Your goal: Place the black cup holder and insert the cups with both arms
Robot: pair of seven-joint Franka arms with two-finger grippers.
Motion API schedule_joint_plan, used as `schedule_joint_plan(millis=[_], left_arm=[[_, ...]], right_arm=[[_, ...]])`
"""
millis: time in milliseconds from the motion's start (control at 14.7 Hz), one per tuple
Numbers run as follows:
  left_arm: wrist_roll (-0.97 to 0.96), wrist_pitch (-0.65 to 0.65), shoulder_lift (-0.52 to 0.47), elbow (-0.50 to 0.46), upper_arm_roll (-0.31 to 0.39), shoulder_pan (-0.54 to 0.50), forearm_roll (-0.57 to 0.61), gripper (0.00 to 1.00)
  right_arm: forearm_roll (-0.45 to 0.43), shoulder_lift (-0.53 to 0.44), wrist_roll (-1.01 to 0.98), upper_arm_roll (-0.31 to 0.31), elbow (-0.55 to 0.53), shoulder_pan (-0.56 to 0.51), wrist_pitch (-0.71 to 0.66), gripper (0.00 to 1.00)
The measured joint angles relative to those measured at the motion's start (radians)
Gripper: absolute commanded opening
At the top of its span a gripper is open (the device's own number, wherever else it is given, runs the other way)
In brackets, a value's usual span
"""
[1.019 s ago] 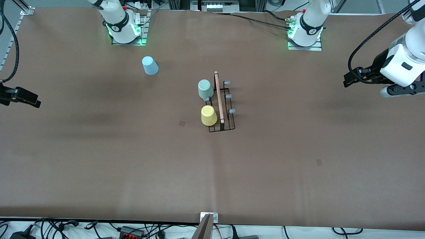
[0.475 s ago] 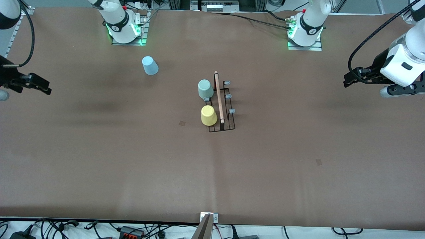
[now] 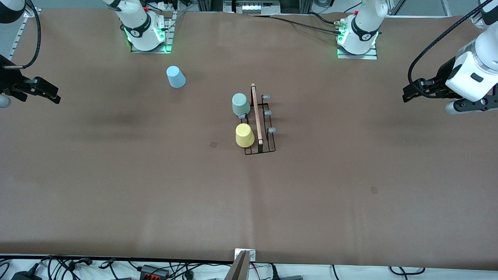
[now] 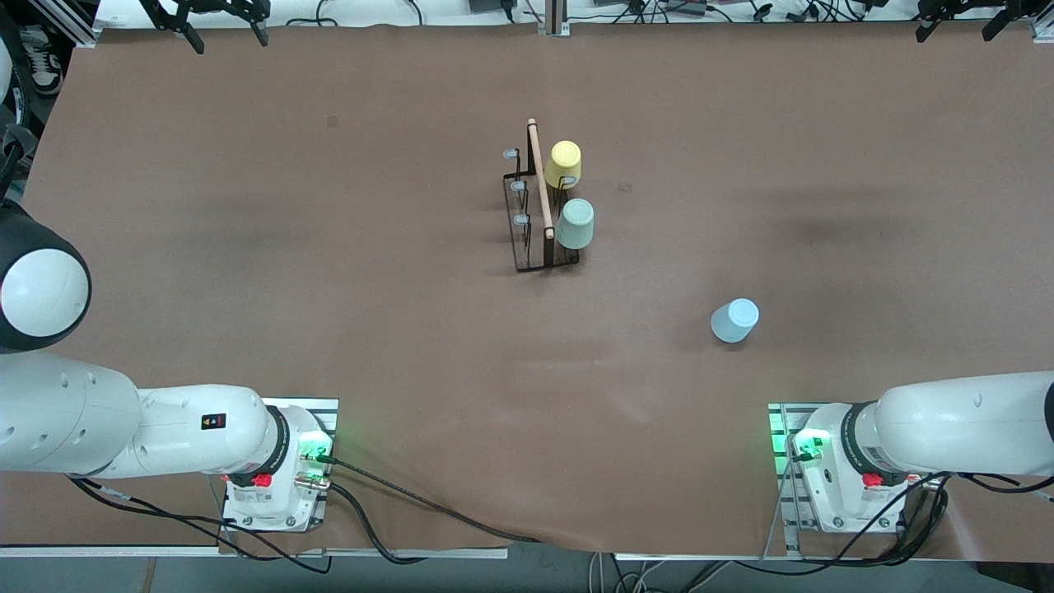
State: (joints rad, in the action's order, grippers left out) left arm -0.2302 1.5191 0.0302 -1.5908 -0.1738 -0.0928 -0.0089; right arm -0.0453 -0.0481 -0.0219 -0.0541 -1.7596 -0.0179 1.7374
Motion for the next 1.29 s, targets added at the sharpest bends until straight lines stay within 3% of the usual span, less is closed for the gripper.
schedule_joint_plan(millis=[1019, 1290], left_arm=[[0.000, 0.000, 0.000, 0.000, 0.000, 0.000, 0.000, 1.00], [0.000, 0.000, 0.000, 0.000, 0.000, -0.005, 0.000, 1.00]], right_arm=[[0.000, 0.018, 0.000, 0.002, 0.047, 0.002, 0.015, 1.00], [0.000, 0.018, 0.001, 0.042, 0.049, -0.015, 0.015, 1.00]])
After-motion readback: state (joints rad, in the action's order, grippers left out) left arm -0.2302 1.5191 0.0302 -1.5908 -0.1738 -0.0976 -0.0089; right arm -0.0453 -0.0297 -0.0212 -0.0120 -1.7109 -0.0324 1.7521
